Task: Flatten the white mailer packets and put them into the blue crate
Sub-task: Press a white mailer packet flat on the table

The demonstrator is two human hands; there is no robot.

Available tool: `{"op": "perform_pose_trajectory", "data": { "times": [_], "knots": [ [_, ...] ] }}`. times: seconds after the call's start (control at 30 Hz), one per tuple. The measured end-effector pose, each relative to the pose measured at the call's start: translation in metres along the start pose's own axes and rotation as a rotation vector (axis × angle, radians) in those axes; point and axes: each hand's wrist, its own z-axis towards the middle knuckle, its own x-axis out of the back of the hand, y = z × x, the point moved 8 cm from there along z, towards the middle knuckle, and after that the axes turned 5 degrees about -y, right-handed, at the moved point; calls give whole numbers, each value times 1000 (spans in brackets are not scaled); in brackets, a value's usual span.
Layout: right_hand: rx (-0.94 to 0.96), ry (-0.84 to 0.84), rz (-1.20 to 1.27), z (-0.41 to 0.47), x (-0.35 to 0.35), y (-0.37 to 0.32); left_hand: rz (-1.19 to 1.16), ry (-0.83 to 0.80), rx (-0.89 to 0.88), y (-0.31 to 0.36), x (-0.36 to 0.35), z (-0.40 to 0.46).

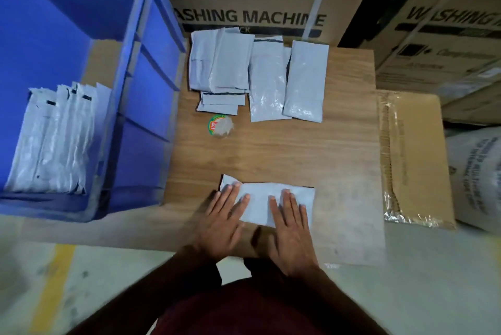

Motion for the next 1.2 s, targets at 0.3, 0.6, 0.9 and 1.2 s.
{"op": "perform_pose_trajectory", "data": {
  "times": [0.3, 0.6, 0.9, 1.2],
  "knots": [
    [-70, 62, 17, 29, -11, 2, -34, -99, 122, -6, -22, 34],
    [-68, 52, -22, 36, -28, 11, -45, -78, 161, -4, -32, 35],
    [-77, 88, -82, 16, -15, 37, -49, -33, 36, 27, -32, 41],
    [-36, 95, -1, 18, -12, 45, -111, -20, 188, 45, -25, 47]
  ]
}}
